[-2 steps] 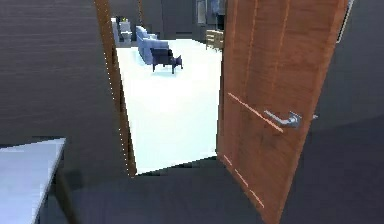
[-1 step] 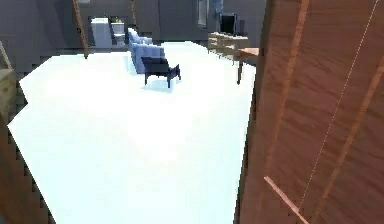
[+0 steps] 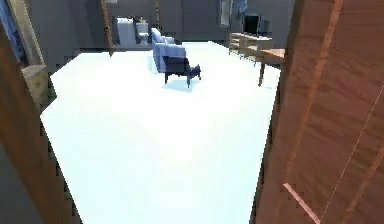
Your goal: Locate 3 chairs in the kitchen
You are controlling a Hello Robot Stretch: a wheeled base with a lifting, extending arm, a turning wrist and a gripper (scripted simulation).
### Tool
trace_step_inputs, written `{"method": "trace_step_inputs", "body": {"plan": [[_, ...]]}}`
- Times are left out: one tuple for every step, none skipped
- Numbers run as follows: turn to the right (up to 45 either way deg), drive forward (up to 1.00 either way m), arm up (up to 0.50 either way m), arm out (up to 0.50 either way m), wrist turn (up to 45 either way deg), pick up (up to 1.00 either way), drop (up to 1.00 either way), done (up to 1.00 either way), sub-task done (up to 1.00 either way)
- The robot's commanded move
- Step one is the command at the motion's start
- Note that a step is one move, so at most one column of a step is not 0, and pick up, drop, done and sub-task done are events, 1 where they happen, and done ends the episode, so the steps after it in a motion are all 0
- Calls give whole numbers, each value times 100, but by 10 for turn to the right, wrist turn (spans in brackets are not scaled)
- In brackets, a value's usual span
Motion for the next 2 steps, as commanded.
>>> {"method": "trace_step_inputs", "body": {"plan": [[0, 55, 0, 0, 0, 0, 0, 0, 0], [-150, 0, 0, 0, 0, 0, 0, 0, 0]]}}
